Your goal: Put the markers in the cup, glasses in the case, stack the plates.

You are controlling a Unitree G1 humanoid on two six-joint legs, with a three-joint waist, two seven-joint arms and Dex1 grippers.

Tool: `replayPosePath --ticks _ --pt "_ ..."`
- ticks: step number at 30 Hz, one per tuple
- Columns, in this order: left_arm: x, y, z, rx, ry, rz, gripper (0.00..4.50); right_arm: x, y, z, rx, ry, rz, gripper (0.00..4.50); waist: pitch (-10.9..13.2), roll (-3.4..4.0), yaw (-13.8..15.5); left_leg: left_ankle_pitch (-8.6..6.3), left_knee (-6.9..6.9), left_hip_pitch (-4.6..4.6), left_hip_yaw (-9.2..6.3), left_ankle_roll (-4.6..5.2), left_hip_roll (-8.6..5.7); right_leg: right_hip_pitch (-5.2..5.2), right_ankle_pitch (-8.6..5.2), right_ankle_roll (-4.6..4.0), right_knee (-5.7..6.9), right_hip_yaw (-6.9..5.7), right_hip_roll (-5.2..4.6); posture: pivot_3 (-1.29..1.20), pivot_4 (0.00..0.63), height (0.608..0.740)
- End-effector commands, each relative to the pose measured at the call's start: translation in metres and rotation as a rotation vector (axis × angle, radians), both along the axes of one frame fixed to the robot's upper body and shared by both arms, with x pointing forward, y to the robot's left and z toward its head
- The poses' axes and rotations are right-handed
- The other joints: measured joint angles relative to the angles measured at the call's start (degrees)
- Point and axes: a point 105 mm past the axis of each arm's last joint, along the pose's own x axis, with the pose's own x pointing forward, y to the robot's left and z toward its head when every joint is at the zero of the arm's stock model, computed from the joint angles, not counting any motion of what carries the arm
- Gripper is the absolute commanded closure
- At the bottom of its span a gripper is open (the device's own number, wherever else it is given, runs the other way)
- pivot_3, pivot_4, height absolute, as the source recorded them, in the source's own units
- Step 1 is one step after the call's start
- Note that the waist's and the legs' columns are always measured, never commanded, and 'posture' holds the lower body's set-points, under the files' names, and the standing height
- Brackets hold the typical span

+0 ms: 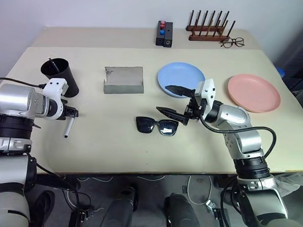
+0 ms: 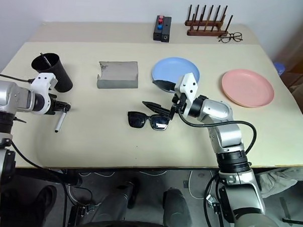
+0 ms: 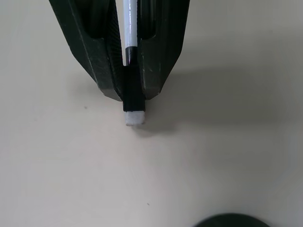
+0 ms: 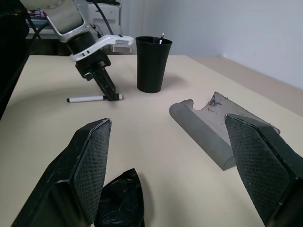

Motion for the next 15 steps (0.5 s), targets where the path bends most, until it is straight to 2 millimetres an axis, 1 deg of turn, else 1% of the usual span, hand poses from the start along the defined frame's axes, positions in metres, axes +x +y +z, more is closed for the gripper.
replayPosePath --ticks 1,3,5,6,10,11,13,15 --pt "-0.003 -0.001 0.016 -0.008 -0.041 -0.023 4.46 -0.002 0.001 0.009 0.014 -0.047 0.003 0.6 0.0 0.0 0.0 0.0 0.0 0.0 0.0 0.0 0.0 0.0 0.0 0.0 0.0 0.0 0.0 0.0 0.15 0.738" --pt "-0.003 -0.007 0.028 0.02 -0.09 -0.061 4.46 -0.002 0.0 0.009 0.015 -0.047 0.002 0.6 0.0 0.0 0.0 0.0 0.0 0.0 -0.01 0.0 0.01 -0.01 0.0 0.0 0.0 0.0 0.01 0.0 0.15 0.738" --pt "-0.004 -0.021 0.043 0.001 -0.146 -0.131 4.46 0.0 -0.001 0.009 0.012 -0.05 -0.004 0.6 0.0 -0.01 0.0 0.0 0.0 -0.01 -0.01 0.0 0.01 -0.01 0.0 0.0 0.0 0.0 0.01 0.0 0.15 0.738" --pt "-0.002 -0.027 0.052 0.008 -0.204 -0.171 4.46 0.0 -0.002 0.01 0.018 -0.046 -0.005 0.6 0.0 -0.01 0.0 0.0 0.0 -0.02 -0.01 0.0 0.01 -0.01 0.0 0.0 0.0 0.0 0.01 0.0 0.15 0.738" --pt "0.008 -0.056 0.097 -0.06 -0.548 -0.326 4.46 0.003 -0.005 0.016 0.053 -0.039 -0.006 0.6 0.0 0.0 0.0 0.0 -0.01 -0.01 -0.01 -0.01 0.02 -0.01 0.0 -0.01 -0.03 -0.01 -0.01 0.0 0.15 0.738" --pt "0.01 -0.061 0.112 -0.045 -0.673 -0.353 4.46 0.004 -0.005 0.019 0.069 -0.039 -0.009 0.6 0.0 0.0 0.1 0.0 -0.01 -0.02 -0.01 -0.01 0.02 0.0 0.0 -0.01 -0.04 -0.01 -0.02 0.0 0.15 0.738" --pt "0.014 -0.062 0.141 -0.028 -0.909 -0.334 4.46 0.008 -0.007 0.028 0.133 -0.028 -0.02 0.6 0.0 -0.01 0.1 0.0 0.0 -0.02 0.0 -0.01 0.02 0.0 0.0 -0.01 -0.08 -0.02 -0.08 0.0 0.15 0.738" --pt "0.016 -0.055 0.162 -0.055 -1.066 -0.281 4.46 0.009 -0.008 0.034 0.175 -0.017 -0.018 0.6 0.0 -0.01 0.1 0.01 0.02 -0.02 -0.01 -0.01 0.02 0.01 0.01 -0.01 -0.08 -0.04 -0.1 0.0 0.15 0.738"
